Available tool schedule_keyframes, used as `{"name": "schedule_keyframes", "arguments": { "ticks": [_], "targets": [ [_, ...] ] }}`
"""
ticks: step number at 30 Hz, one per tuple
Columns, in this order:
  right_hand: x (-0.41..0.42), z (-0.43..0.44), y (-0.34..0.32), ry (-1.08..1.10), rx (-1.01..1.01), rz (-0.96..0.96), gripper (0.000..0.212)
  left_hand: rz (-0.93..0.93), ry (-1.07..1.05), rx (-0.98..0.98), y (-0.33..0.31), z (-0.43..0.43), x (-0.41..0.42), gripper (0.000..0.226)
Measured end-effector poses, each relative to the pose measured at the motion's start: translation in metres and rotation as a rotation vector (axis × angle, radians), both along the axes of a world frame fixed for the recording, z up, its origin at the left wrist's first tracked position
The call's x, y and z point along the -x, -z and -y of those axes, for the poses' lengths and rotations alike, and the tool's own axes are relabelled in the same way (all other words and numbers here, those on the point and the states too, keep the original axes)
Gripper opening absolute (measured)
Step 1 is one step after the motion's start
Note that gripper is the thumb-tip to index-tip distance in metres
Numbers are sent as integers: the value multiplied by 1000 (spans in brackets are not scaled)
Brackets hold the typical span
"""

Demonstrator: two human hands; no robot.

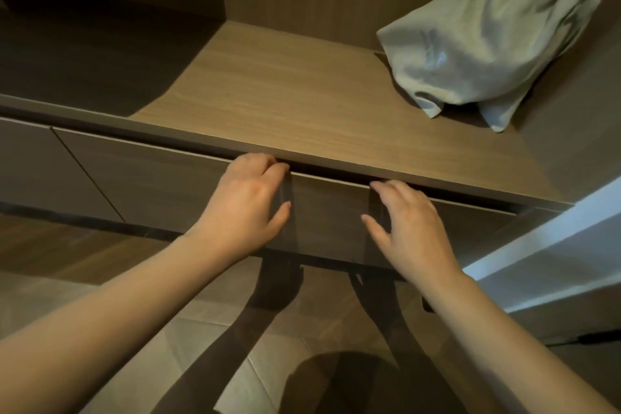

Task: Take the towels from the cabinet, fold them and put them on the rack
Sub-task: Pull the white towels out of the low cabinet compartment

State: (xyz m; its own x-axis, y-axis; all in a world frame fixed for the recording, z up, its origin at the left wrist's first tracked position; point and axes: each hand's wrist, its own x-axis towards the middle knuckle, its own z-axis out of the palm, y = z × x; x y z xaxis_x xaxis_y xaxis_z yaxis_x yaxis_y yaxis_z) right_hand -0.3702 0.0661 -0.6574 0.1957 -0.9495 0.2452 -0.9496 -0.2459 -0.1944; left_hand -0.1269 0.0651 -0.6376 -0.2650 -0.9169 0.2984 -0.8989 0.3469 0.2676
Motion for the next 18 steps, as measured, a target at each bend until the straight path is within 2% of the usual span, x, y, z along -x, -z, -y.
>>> {"name": "schedule_keyframes", "arguments": {
  "ticks": [8, 13, 18],
  "targets": [
    [-7, -2, 5, 22, 33, 41, 56, 119, -28, -28, 8, 4, -2, 61],
    [-6, -8, 8, 21, 39, 72, 44, 69, -8, 9, 9, 1, -6, 47],
    [2, -16, 6, -54, 0, 97, 25, 131, 44, -14, 9, -1, -14, 36]
  ]
}}
